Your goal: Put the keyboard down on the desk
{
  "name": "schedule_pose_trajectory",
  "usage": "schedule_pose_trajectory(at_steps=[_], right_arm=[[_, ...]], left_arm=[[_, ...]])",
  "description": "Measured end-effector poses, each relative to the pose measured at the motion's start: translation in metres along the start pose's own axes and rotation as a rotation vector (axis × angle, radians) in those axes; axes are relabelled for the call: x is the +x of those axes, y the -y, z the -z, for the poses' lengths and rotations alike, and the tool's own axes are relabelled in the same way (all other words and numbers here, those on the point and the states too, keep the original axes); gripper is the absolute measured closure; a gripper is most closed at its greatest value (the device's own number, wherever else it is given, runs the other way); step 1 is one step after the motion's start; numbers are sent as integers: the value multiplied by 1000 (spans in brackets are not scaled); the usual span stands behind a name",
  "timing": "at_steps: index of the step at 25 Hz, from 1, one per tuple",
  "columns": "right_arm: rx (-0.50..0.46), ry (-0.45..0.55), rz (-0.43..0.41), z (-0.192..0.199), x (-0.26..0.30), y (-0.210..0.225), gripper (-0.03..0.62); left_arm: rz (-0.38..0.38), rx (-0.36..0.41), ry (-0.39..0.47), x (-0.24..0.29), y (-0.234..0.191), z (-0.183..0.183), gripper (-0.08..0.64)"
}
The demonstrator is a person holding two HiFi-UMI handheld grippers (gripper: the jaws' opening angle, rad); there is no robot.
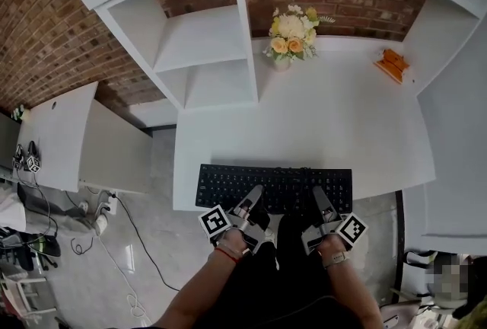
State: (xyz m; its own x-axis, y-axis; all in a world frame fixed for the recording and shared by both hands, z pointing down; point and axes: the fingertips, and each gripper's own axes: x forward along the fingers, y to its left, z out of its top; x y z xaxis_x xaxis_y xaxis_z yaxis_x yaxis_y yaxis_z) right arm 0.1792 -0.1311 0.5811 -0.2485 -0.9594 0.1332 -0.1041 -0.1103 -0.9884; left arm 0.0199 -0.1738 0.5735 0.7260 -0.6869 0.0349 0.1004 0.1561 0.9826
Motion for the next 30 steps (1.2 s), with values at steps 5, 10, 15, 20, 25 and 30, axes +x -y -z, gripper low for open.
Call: schedule_pose_trajectory(at_steps=[5,10,15,20,25,30], right_arm=[[33,-35,37,-14,23,7,512],[46,-59,54,-29,46,11,512],[75,-62,80,-42,67,17,512],[87,-67,109,-52,84,23,512],[92,-70,136,-62,101,26,512],[119,-70,153,-67,115,26,512]], left_arm=[[-34,-26,30,20,-7,-11,486],[-54,-43,53,41,-11,-22,485],[-80,-29,47,63,-13,-34,485],[-119,-47,47,79,-28,-46,486],[-134,-43,47,97,-26,-55,488],[-156,-45,51,109,-26,-63,481]])
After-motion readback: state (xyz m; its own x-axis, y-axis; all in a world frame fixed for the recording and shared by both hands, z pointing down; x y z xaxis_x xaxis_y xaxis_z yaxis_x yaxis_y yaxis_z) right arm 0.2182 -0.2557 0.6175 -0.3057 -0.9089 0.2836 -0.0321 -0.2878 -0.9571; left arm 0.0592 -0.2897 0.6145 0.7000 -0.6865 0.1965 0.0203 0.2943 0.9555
